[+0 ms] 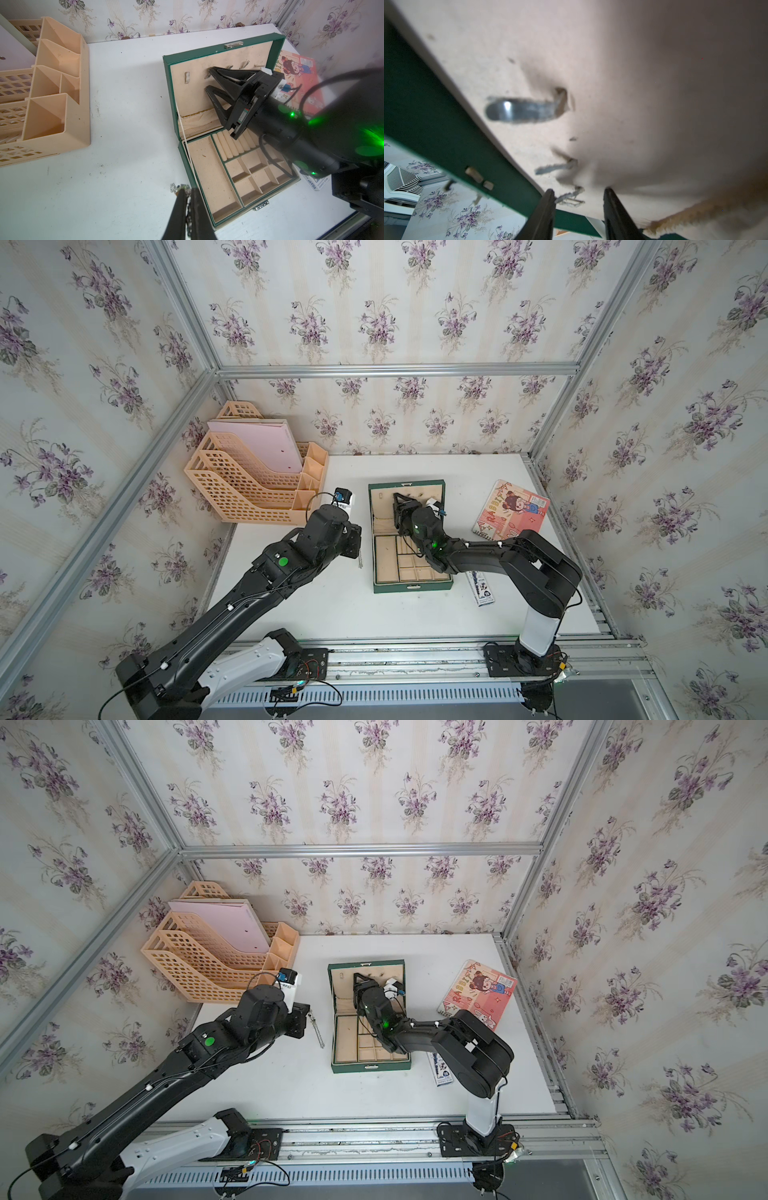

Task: Put jewelry chain into jewelry box
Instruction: Open the fastener on the jewelry box.

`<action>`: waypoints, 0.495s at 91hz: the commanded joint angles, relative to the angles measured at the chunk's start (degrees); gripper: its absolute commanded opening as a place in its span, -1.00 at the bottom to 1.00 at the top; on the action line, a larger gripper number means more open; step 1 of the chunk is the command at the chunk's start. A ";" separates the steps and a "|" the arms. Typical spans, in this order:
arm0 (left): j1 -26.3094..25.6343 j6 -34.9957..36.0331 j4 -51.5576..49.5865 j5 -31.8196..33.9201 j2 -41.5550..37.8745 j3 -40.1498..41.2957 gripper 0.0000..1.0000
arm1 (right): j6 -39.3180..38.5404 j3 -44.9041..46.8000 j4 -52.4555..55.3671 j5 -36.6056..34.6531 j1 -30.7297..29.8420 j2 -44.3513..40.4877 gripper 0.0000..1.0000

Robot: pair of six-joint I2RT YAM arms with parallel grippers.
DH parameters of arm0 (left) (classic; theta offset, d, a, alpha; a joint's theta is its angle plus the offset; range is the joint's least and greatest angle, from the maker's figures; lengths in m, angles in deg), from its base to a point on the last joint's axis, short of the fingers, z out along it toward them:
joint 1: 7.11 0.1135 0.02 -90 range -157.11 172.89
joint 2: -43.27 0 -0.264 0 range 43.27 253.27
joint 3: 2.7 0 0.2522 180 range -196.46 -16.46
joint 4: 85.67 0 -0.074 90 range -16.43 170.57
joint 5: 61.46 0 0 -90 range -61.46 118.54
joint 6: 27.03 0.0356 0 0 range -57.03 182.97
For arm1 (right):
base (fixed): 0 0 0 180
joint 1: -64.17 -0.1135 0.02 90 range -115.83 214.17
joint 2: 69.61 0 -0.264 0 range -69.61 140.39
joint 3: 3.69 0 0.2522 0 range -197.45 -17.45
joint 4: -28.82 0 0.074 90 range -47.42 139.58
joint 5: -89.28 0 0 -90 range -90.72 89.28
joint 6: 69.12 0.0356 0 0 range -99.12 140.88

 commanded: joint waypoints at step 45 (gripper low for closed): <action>0.01 -0.38 1.72 -0.37 -0.32 0.11 -1.00 | 0.38 2.47 -0.70 2.72 -0.85 1.47 -0.25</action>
